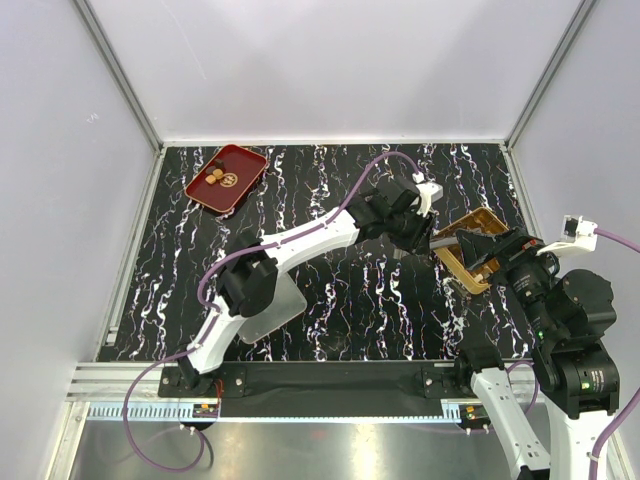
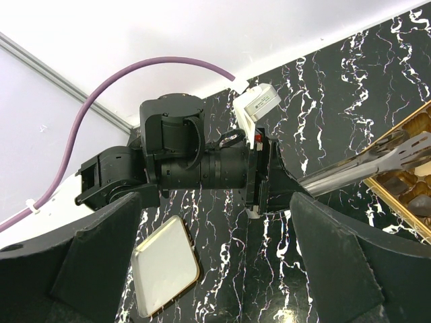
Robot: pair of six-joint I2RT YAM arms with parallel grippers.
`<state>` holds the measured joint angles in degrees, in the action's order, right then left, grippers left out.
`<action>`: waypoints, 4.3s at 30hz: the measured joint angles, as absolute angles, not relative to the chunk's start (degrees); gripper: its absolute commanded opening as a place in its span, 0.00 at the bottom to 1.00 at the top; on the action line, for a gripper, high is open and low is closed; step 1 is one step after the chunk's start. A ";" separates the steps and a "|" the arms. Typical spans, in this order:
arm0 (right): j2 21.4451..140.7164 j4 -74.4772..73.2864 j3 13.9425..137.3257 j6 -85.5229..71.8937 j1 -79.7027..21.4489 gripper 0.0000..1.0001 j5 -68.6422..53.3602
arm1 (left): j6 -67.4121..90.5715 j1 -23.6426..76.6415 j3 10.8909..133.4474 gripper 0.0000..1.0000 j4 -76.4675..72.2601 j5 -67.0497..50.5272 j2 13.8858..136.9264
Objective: Pack the chocolate
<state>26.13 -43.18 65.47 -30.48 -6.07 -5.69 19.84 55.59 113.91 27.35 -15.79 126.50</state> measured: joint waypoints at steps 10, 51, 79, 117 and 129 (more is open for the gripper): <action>26.13 -43.18 65.47 -30.92 -6.07 1.00 -5.72 | 18.44 55.07 117.23 0.40 34.28 -11.29 124.38; 24.93 -42.98 64.49 -29.76 -6.07 1.00 -6.46 | 16.08 3.03 94.41 0.42 44.91 12.05 110.15; 25.82 -42.65 63.29 -29.12 -6.07 1.00 -5.50 | 16.08 3.03 100.68 0.42 43.62 11.60 114.43; 26.00 -42.68 62.96 -28.73 -6.09 1.00 -5.15 | 15.88 3.05 102.48 0.32 45.89 11.92 116.31; 25.91 -42.78 63.11 -28.97 -6.09 1.00 -5.19 | 15.90 4.75 98.17 0.29 47.90 10.37 108.44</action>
<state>25.91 -42.78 63.11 -28.97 -6.09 -5.19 15.90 4.75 98.17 47.90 10.37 108.44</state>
